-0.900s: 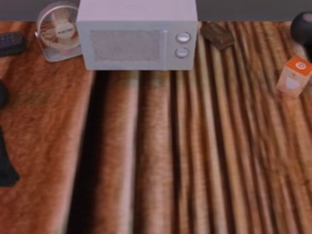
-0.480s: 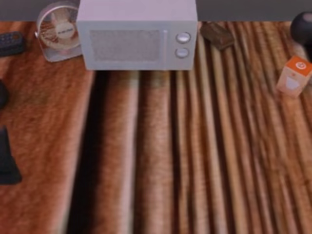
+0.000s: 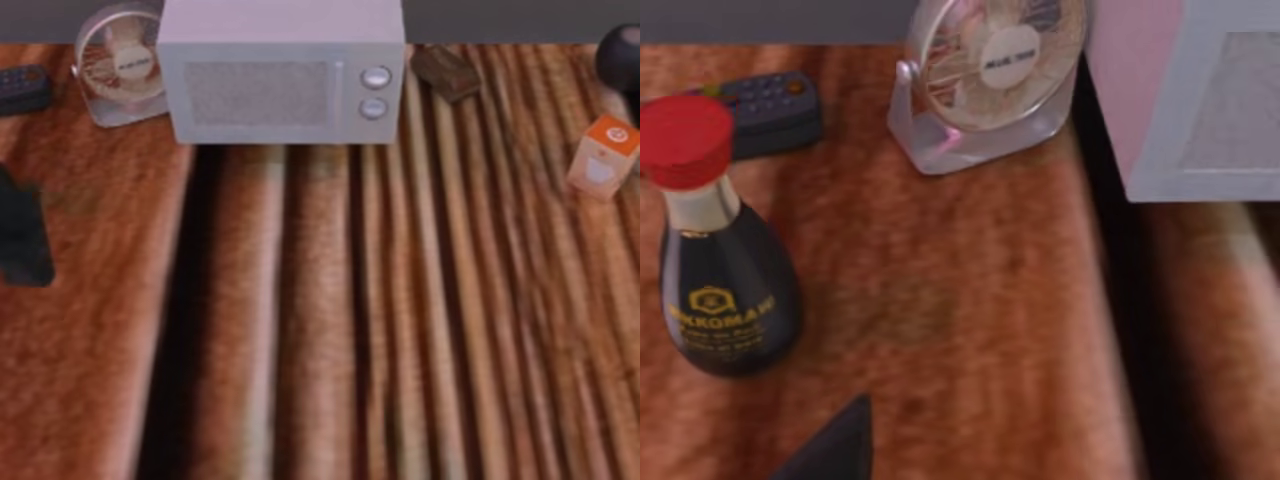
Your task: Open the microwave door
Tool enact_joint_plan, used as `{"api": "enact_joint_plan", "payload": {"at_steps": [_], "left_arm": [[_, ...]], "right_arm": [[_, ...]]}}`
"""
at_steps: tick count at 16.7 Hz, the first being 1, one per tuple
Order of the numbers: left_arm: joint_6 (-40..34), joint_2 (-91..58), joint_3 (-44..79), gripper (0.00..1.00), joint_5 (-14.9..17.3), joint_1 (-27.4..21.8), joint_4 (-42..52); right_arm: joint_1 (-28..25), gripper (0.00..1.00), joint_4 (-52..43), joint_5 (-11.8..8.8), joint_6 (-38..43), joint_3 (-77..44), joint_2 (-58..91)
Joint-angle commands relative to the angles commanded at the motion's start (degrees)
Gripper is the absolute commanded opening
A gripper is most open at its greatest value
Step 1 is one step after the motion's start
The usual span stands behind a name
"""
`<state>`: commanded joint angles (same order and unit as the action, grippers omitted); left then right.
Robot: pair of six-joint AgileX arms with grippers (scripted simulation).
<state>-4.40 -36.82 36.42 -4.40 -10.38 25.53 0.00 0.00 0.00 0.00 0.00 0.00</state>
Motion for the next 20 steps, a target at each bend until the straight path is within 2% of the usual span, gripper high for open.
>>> {"api": "enact_joint_plan", "payload": {"at_steps": [13,16,20], "left_arm": [[-19.70,-59.25,82.33,1.00,-7.61,-18.09,29.78],[-23.67,-73.91,97.03,1.00,-9.66,-21.47,37.20],[-27.44,-91.24,110.46,1.00,-11.97,-24.97,46.71]], "right_arm": [[0.00,1.00,0.00,0.00,0.00,0.00,0.00],[0.00,1.00,0.00,0.00,0.00,0.00,0.00],[0.00,1.00,0.00,0.00,0.00,0.00,0.00]]}}
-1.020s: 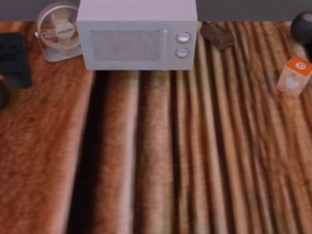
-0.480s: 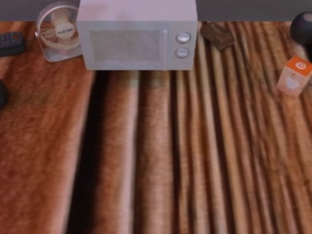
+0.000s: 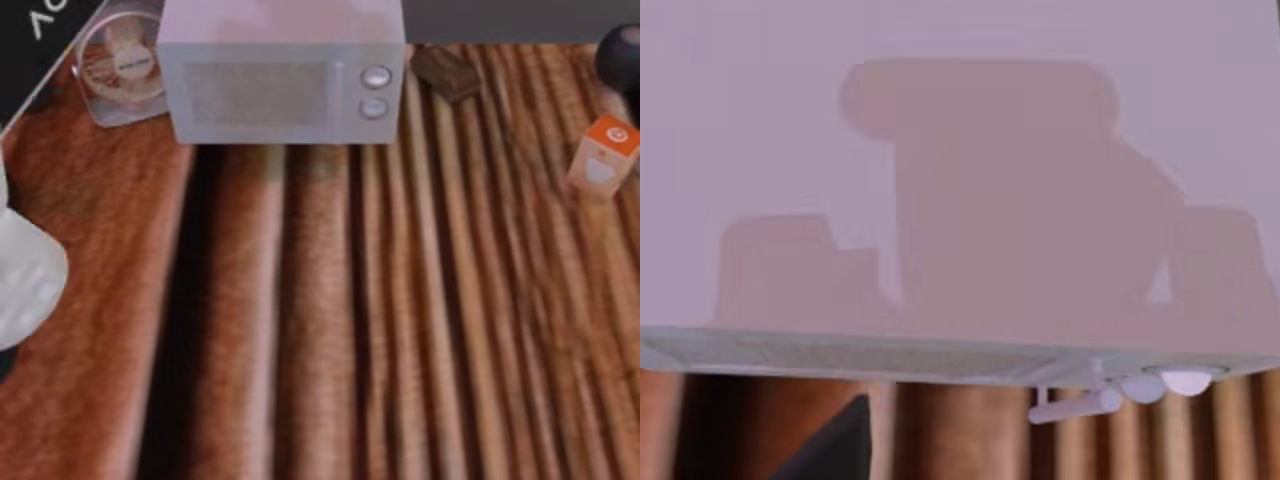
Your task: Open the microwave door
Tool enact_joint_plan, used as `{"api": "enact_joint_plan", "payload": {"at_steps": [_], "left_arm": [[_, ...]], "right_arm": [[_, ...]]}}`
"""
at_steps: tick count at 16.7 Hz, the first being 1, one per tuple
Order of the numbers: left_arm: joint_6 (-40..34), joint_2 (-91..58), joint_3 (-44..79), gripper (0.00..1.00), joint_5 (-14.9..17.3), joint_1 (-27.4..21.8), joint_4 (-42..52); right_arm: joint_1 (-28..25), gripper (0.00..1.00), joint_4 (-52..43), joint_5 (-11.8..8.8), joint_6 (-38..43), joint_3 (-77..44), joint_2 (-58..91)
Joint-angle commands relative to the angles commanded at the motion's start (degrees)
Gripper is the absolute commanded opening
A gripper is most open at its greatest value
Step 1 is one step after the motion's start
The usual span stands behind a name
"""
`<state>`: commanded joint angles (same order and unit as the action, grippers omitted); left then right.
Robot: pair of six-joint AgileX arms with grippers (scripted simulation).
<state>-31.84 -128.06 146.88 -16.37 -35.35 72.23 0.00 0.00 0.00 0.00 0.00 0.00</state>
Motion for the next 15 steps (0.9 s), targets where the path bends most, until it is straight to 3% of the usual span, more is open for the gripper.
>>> {"api": "enact_joint_plan", "payload": {"at_steps": [6,15], "left_arm": [[-2.14,-11.60,7.27,1.00,-1.55,-2.27,7.42],[-1.36,-12.45,4.67,1.00,-1.19,-1.45,3.73]], "right_arm": [[0.00,1.00,0.00,0.00,0.00,0.00,0.00],[0.00,1.00,0.00,0.00,0.00,0.00,0.00]]}}
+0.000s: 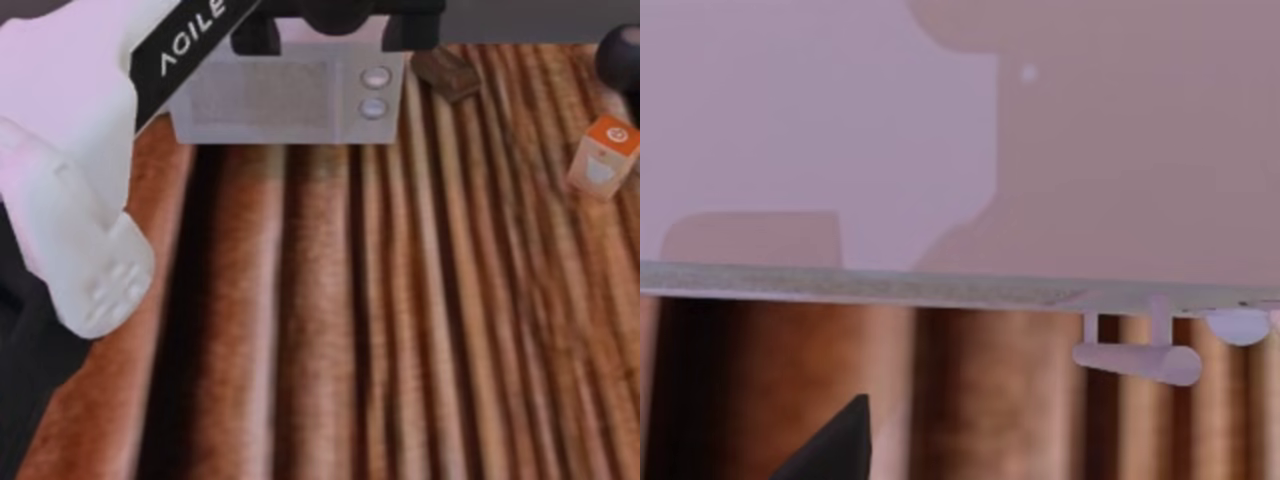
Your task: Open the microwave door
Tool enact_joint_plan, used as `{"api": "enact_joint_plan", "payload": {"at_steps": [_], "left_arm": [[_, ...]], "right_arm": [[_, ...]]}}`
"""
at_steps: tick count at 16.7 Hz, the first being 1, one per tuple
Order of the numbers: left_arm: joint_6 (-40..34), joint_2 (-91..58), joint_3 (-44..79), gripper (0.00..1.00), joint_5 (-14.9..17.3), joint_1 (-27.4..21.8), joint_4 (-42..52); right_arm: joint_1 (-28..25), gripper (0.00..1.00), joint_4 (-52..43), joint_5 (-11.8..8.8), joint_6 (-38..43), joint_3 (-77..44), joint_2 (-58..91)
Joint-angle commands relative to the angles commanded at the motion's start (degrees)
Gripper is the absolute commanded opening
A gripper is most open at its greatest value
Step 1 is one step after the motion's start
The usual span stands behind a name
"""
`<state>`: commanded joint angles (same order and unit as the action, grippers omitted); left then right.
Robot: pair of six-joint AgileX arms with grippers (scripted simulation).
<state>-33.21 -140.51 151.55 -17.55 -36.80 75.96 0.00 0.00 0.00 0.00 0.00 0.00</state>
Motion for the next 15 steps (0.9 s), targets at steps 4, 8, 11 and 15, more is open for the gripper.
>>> {"api": "enact_joint_plan", "payload": {"at_steps": [4,8,11,15], "left_arm": [[1.28,-1.48,-5.33,1.00,0.59,1.32,-7.20],[1.98,-2.34,-8.30,1.00,0.92,2.07,-11.23],[1.98,-2.34,-8.30,1.00,0.92,2.07,-11.23],[1.98,-2.34,-8.30,0.70,0.92,2.07,-11.23]], "right_arm": [[0.00,1.00,0.00,0.00,0.00,0.00,0.00],[0.00,1.00,0.00,0.00,0.00,0.00,0.00],[0.00,1.00,0.00,0.00,0.00,0.00,0.00],[0.00,1.00,0.00,0.00,0.00,0.00,0.00]]}}
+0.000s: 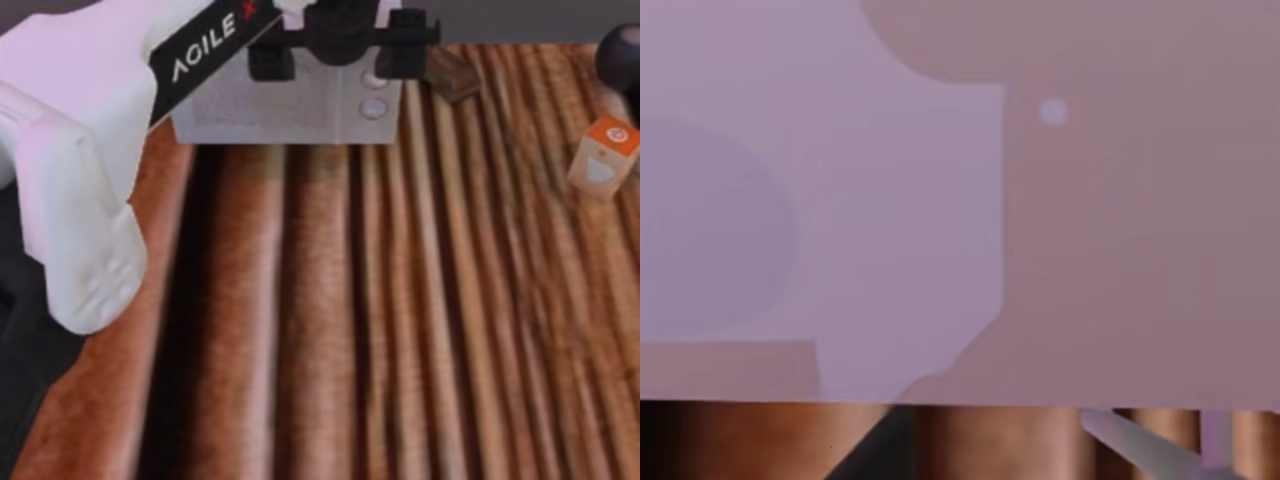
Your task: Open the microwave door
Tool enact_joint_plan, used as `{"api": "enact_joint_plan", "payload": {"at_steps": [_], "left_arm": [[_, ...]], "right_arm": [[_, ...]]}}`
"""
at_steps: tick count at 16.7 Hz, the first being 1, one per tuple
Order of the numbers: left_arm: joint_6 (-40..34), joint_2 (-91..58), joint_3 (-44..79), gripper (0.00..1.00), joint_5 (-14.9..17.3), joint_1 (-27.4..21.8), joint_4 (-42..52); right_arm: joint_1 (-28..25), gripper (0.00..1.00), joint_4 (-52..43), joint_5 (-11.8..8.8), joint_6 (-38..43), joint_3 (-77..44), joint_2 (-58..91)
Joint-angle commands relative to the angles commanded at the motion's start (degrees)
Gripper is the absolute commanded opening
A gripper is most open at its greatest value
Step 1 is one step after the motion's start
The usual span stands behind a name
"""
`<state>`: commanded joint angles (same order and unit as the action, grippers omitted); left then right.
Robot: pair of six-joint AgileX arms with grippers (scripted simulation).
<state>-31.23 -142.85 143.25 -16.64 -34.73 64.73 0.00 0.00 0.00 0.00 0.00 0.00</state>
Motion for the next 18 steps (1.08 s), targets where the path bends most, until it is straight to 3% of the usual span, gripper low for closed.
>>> {"api": "enact_joint_plan", "payload": {"at_steps": [9,18], "left_arm": [[0.00,0.00,0.00,0.02,0.00,0.00,0.00],[-0.27,0.58,-2.63,0.00,0.42,-1.19,0.19]], "right_arm": [[0.00,1.00,0.00,0.00,0.00,0.00,0.00],[0.00,1.00,0.00,0.00,0.00,0.00,0.00]]}}
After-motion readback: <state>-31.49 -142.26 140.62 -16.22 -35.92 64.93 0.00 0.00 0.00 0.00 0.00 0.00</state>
